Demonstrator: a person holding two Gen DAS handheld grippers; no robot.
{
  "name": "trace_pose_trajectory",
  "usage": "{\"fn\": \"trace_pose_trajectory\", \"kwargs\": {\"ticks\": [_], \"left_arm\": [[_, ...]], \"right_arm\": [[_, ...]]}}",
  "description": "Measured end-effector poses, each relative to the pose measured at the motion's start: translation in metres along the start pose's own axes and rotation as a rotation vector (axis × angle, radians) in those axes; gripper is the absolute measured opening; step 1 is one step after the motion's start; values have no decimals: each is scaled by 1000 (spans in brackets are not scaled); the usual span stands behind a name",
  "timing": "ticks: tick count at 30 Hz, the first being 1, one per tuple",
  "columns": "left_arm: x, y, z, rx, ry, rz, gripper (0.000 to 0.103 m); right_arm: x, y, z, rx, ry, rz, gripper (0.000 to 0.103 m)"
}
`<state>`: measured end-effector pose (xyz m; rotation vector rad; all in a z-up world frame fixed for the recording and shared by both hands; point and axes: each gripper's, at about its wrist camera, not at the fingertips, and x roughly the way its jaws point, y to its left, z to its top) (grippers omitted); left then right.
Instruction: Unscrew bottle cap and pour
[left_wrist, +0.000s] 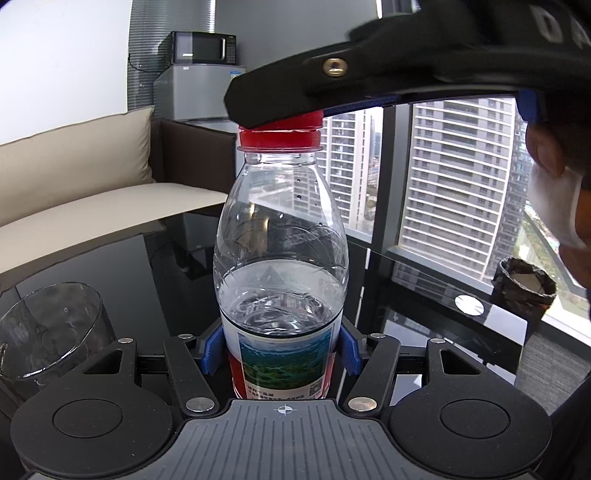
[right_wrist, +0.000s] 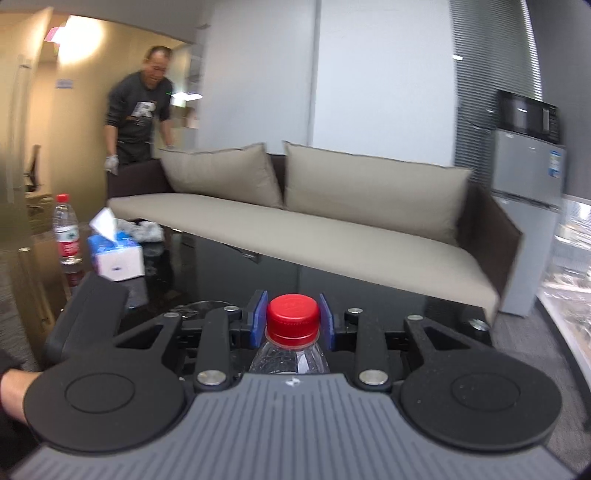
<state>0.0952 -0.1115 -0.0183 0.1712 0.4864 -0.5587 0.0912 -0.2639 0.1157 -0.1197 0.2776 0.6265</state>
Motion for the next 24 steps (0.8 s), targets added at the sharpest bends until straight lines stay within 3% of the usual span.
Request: {"fn": "trace_pose_trajectory", "kwargs": {"ticks": [7,12,20,22,24], "left_arm": [[0,-1,0,-5,-3,12,57],[1,-2,0,-7,-2,12,57],[2,-3,1,-6,5,8,57],[2,-4,1,-4,6,6,57],[2,-3,1,-3,6,6,57]], "right_arm": [[1,6,-2,39,-21,-65,34],[5,15,-1,66,-19,-134,48],[13,24,2,60,-19,-175,48],[14,27,2,53,-16,-180,44],[16,29,3,46,-13,-186,33]]}}
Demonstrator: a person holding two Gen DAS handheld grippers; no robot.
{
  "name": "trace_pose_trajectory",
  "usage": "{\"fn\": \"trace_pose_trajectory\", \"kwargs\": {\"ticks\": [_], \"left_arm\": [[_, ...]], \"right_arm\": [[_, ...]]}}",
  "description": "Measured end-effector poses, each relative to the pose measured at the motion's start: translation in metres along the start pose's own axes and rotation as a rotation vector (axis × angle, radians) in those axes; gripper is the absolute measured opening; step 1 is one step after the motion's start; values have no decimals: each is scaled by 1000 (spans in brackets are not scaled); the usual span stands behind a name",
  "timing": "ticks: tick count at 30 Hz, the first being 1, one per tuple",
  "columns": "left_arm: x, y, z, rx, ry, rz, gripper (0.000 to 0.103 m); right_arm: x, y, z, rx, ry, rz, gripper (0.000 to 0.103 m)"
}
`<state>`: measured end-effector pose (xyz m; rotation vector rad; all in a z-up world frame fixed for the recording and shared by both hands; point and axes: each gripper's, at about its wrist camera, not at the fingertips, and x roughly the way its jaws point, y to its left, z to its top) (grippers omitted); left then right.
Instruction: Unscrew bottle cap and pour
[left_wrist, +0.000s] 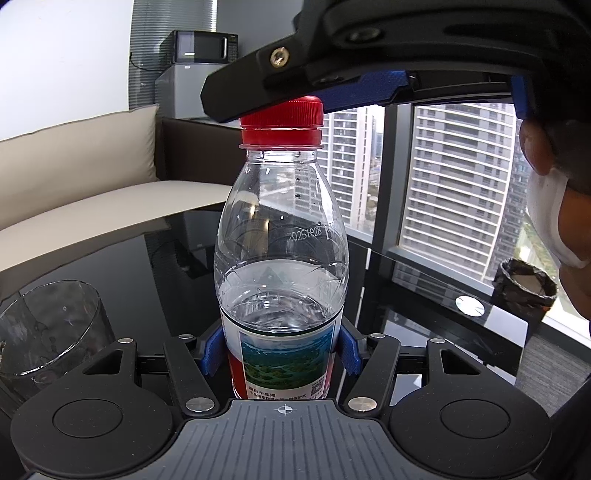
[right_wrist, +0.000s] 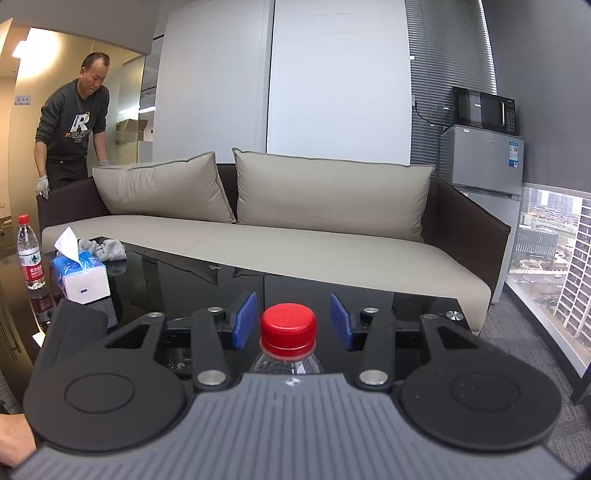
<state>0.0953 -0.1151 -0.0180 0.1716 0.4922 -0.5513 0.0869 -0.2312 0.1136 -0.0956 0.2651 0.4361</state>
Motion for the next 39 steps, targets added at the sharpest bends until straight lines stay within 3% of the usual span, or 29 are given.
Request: {"fn": "trace_pose_trajectory", "kwargs": {"ticks": [9,21,31,39], "left_arm": [[-1,3,-2,6,-6,-7,57],[-2,6,-2,4,-12,-15,57],[-2,4,-2,10,-16,-9,57],[-1,4,-2,5,-14,-13,56]], "right_arm": [[2,0,0,-46,14,12,32],[-2,-26,-2,-114,-1,157,32],[-3,-9,0,13,42,-17,37],[-4,-1,-1,13,60,-36,37]]}}
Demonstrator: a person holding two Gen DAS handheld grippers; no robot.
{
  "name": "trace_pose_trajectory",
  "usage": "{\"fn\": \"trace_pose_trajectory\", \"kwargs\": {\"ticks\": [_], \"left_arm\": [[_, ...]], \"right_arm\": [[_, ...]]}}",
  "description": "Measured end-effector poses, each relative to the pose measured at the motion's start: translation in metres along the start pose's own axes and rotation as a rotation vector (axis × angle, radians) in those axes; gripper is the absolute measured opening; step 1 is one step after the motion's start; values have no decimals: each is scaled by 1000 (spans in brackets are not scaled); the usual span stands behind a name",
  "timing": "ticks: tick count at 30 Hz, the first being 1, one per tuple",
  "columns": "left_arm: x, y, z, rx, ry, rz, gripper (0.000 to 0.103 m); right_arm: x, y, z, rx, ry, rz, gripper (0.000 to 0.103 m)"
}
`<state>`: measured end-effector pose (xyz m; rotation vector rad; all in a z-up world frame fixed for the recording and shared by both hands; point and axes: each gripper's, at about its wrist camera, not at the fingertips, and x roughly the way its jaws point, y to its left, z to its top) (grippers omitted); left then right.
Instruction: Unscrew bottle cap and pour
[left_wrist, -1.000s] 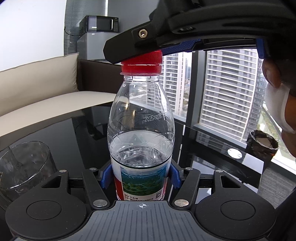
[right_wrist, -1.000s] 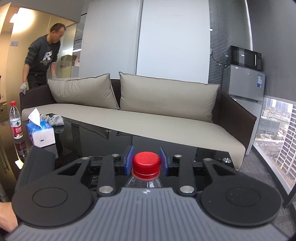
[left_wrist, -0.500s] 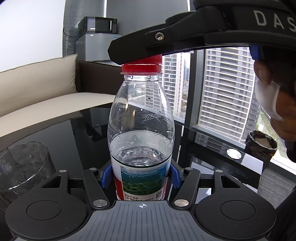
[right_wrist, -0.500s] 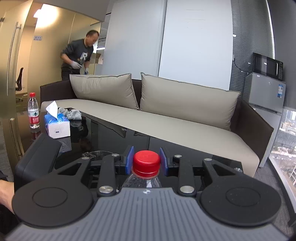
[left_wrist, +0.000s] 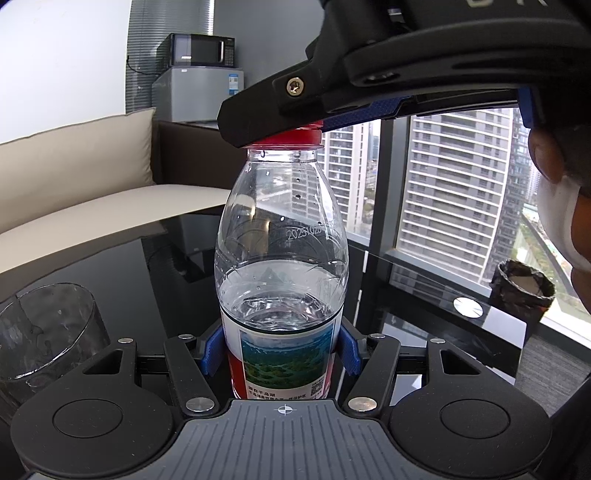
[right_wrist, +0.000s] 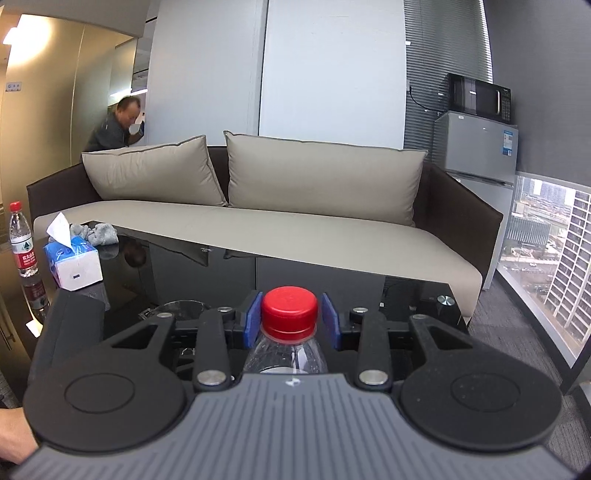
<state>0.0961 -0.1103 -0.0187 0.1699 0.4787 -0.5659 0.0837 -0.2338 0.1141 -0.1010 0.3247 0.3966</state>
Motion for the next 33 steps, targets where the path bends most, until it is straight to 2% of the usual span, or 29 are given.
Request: {"fn": "trace_pose_trajectory", "kwargs": {"ticks": [2,11,21,23,31,33], "left_arm": [[0,-2,-1,0,-1,0,57],[-1,-2,-1,3,-2,-9,57],[0,1,0,2,-4,-19,56],[0,2,0,-2,-5,-19,56],[1,1,0,4,-5,-16,56],[1,1,0,6,-5,-16,56]], "right_arm": [[-1,0,0,-5,-1,7,34],[4,-2,-1,-56,-1,34,33],[5,-25,-6,-95,-34,161,33],[6,-25,-6,-71,-35,153,33],[4,-5,-1,-39,-36,28,33],[3,-5,-1,-23,-35,23,33]]}}
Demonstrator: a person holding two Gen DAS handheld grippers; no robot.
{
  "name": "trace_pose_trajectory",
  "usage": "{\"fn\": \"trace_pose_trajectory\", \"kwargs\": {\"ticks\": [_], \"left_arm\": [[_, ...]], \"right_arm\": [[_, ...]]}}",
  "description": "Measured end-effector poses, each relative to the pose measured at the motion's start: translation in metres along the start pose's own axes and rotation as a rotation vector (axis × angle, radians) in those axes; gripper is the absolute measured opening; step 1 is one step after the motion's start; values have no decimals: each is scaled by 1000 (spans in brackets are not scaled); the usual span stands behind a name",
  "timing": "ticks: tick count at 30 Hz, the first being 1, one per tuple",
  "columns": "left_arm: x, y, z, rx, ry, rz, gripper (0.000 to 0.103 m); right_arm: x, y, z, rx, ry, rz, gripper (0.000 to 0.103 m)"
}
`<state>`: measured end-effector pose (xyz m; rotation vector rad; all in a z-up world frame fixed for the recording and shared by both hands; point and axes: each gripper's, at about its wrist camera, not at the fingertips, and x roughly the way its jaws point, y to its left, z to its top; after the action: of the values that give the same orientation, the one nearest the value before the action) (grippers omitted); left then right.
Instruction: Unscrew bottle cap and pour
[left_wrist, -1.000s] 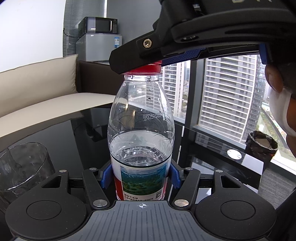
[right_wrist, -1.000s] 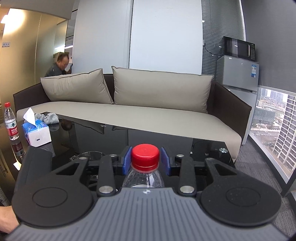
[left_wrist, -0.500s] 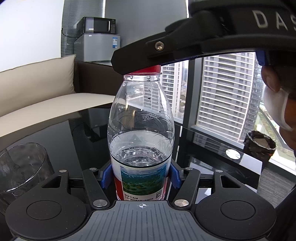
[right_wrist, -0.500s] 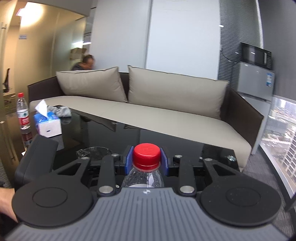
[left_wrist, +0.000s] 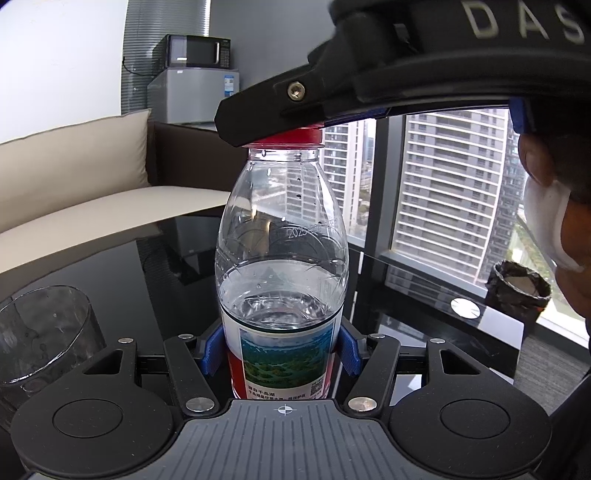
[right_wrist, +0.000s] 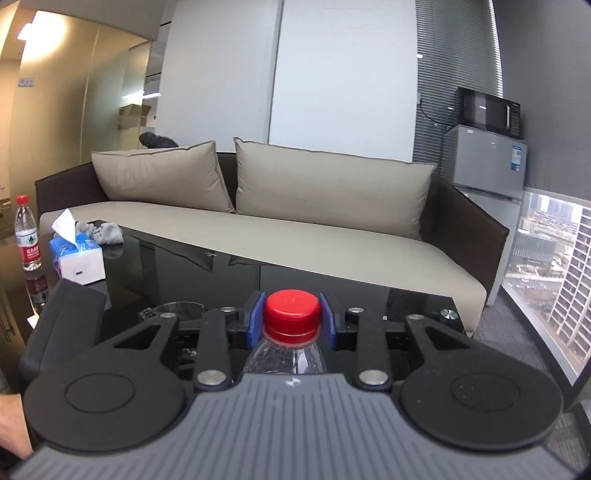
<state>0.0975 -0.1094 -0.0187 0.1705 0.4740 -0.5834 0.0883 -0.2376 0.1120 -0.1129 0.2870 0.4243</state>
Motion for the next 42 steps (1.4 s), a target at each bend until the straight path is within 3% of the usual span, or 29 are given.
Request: {"fn": "trace_pose_trajectory", "kwargs": {"ticks": [10,17,21,28,42], "left_arm": [[0,1,0,-2,2,-2,56],[-1,2,0,-1,2,-4,56],[-1,3,0,6,-1,-8,56],[1,3,1,10,-3,-18,56],[2,0,1,27,-5,-15,56]], "right_arm": [[0,0,-2,27,-7,2,33],[1,-3,-1,-21,-3,40,33],[1,-15,-2,-58,-8,117,33],[0,-26,-3,-69,-21,173,33],[5,5,8,118,75,-91,33]]}}
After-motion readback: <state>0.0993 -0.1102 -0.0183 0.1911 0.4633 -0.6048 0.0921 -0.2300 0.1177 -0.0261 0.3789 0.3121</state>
